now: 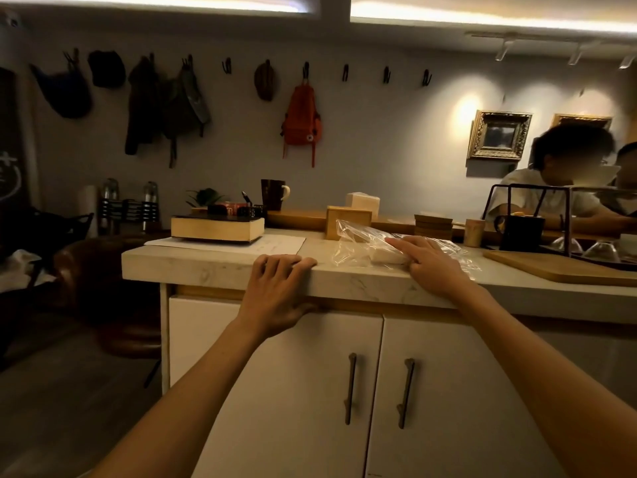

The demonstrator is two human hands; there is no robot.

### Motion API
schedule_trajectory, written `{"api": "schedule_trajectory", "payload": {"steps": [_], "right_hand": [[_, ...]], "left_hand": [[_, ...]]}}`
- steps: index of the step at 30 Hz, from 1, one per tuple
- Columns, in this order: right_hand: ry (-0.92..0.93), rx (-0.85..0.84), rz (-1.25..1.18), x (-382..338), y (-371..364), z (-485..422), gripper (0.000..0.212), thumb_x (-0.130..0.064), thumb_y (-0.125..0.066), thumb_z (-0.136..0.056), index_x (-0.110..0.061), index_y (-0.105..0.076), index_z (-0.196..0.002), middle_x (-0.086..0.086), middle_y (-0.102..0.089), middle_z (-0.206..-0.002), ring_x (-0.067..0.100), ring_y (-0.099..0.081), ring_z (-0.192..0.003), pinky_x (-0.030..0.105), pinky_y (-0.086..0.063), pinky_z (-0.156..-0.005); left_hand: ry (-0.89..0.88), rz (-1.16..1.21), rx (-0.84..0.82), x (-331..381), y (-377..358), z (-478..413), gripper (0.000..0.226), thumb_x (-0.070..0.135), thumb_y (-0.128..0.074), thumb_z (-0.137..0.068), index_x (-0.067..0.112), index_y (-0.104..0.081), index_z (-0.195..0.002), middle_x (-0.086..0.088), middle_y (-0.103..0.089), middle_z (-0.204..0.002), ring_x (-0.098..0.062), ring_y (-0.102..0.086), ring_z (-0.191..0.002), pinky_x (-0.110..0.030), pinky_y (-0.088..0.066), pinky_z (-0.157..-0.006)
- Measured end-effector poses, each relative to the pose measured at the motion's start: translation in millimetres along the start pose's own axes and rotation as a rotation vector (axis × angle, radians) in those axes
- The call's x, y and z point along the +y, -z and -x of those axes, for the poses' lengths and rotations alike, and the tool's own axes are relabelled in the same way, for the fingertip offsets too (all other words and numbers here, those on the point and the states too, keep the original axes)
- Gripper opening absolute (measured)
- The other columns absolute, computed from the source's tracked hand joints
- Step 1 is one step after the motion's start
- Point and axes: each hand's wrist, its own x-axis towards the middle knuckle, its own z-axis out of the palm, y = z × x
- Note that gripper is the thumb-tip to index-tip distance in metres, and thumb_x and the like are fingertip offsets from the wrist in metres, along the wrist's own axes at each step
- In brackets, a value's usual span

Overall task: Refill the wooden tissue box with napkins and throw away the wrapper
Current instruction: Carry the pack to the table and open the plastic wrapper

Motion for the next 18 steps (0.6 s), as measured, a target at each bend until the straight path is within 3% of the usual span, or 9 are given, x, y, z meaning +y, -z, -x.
{"api": "schedule_trajectory", "payload": {"steps": [6,9,13,16,18], "right_hand": [[-0.013,0.009,-0.001,-0.6,-1.2,4.8,0.061,-0.016,-0.042,-0.096,-0.043,-0.025,-0.149,-0.004,-0.030,-0.154,0.021,-0.026,-0.139,0.045,-0.034,-0.107],[-0.031,-0.053,0.001,-9.7,8.4,12.9,0.061,-0.017,-0.044,-0.097,-0.037,-0.026,-0.151,-0.001,-0.030,-0.154,0.023,-0.026,-0.139,0.041,-0.028,-0.113],[-0.057,-0.187,0.011,-27.3,38.3,14.3,0.057,-0.013,-0.044,-0.098,-0.023,-0.029,-0.152,0.010,-0.031,-0.154,0.031,-0.029,-0.138,0.039,-0.024,-0.116],[-0.083,-0.445,0.075,-36.2,63.9,-0.1,0.063,-0.025,-0.044,-0.098,-0.023,-0.017,-0.155,0.011,-0.024,-0.156,0.032,-0.024,-0.141,0.041,-0.023,-0.118],[-0.100,-0.653,0.128,-42.8,85.4,-16.4,0.071,-0.030,-0.050,-0.093,-0.027,-0.013,-0.154,0.009,-0.022,-0.157,0.033,-0.025,-0.142,0.046,-0.026,-0.116]], "left_hand": [[0.055,0.102,-0.052,1.9,5.5,-2.1,0.071,0.069,-0.052,-0.080,0.027,-0.044,-0.137,-0.002,-0.046,-0.136,-0.024,-0.043,-0.122,-0.037,-0.026,-0.106],[0.088,0.144,-0.180,5.9,24.6,-3.5,0.071,0.060,-0.056,-0.080,0.025,-0.043,-0.141,-0.005,-0.044,-0.142,-0.028,-0.039,-0.132,-0.041,-0.025,-0.111],[0.149,0.203,-0.602,8.2,69.8,-24.3,0.085,0.045,-0.061,-0.078,0.025,-0.026,-0.153,-0.010,-0.028,-0.158,-0.031,-0.020,-0.148,-0.045,-0.011,-0.122],[0.225,0.261,-1.010,6.8,99.1,-56.3,0.090,0.035,-0.056,-0.083,0.027,-0.004,-0.157,-0.007,-0.001,-0.165,-0.026,0.001,-0.152,-0.041,-0.001,-0.123],[0.306,0.332,-1.279,5.7,114.7,-83.2,0.089,0.030,-0.054,-0.086,0.026,-0.001,-0.157,-0.004,0.008,-0.165,-0.025,0.007,-0.152,-0.042,-0.003,-0.124]]}}
